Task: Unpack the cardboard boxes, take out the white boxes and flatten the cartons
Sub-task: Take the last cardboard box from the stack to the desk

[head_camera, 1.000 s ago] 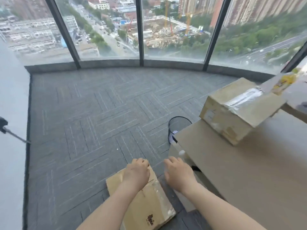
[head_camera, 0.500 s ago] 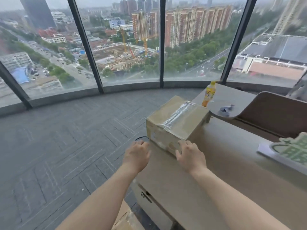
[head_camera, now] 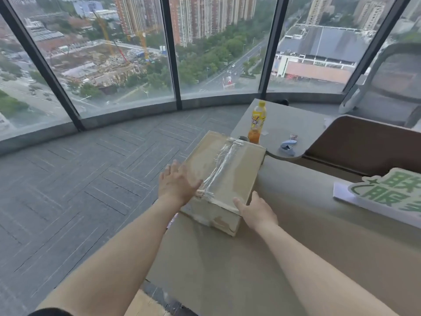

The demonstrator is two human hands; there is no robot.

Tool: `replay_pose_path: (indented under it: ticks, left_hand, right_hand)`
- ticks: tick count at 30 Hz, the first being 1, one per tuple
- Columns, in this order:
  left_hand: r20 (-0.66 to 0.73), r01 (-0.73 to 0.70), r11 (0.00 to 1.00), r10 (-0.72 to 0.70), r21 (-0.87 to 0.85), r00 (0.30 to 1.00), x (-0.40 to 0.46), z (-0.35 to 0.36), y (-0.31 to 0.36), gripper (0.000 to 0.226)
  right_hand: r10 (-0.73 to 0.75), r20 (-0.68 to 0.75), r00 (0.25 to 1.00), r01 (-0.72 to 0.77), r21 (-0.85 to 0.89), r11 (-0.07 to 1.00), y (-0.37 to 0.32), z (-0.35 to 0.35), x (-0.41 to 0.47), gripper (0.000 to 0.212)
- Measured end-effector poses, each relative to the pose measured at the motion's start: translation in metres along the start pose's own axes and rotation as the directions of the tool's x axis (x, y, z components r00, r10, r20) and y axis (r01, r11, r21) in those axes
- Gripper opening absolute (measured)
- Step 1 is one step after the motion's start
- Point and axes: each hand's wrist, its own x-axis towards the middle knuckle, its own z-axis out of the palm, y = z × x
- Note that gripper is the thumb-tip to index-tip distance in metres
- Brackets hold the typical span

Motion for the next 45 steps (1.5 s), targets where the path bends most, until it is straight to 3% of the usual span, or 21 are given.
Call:
replay_pose_path:
  ticks: [4,8,10,12,14,20,26,36,45]
  left_hand:
    - [0.184,0.129,0.986,-0.109,-0.105,0.977,0.034,0.007,-0.004,0.103]
    - [0.214,0.213,0.960,-0.172,-0.184,0.962,0.049,0.017,-0.006,0.108]
    - [0.246,0.277,0.940,-0.225,-0.199,0.943,0.059,0.021,-0.012,0.100]
    - [0.295,0.315,0.910,-0.233,-0.269,0.927,0.068,0.020,-0.016,0.075]
    - [0.321,0.310,0.896,-0.206,-0.317,0.924,0.067,0.020,-0.018,0.067]
    - [0.259,0.294,0.875,-0.204,-0.383,0.944,0.023,0.028,0.003,0.066]
    - [0.221,0.258,0.859,-0.174,-0.442,0.960,-0.039,0.040,0.054,0.061]
    - [0.237,0.141,0.887,-0.037,-0.439,0.971,-0.157,0.072,0.220,0.060]
    - [0.249,0.108,0.891,0.006,-0.441,0.968,-0.273,0.108,0.367,0.063]
  right_hand:
    - [0.065,0.046,0.997,-0.073,0.192,0.979,-0.002,0.013,0.020,0.084]
    - [0.101,0.087,0.991,-0.126,0.385,0.914,-0.001,0.019,0.029,0.082]
    - [0.101,0.118,0.988,-0.149,0.529,0.836,-0.001,0.022,0.034,0.082]
    - [0.118,0.138,0.983,-0.180,0.657,0.732,0.001,0.026,0.038,0.083]
    - [0.097,0.135,0.986,-0.165,0.727,0.666,0.006,0.027,0.039,0.067]
    - [0.048,0.135,0.990,-0.137,0.790,0.598,0.039,0.013,0.028,0.046]
    - [0.054,0.094,0.994,-0.107,0.796,0.596,0.098,-0.014,-0.014,0.040]
    - [0.151,0.039,0.988,-0.123,0.794,0.596,0.274,-0.108,-0.114,0.025]
    - [0.215,0.040,0.976,-0.163,0.790,0.591,0.435,-0.183,-0.190,0.027]
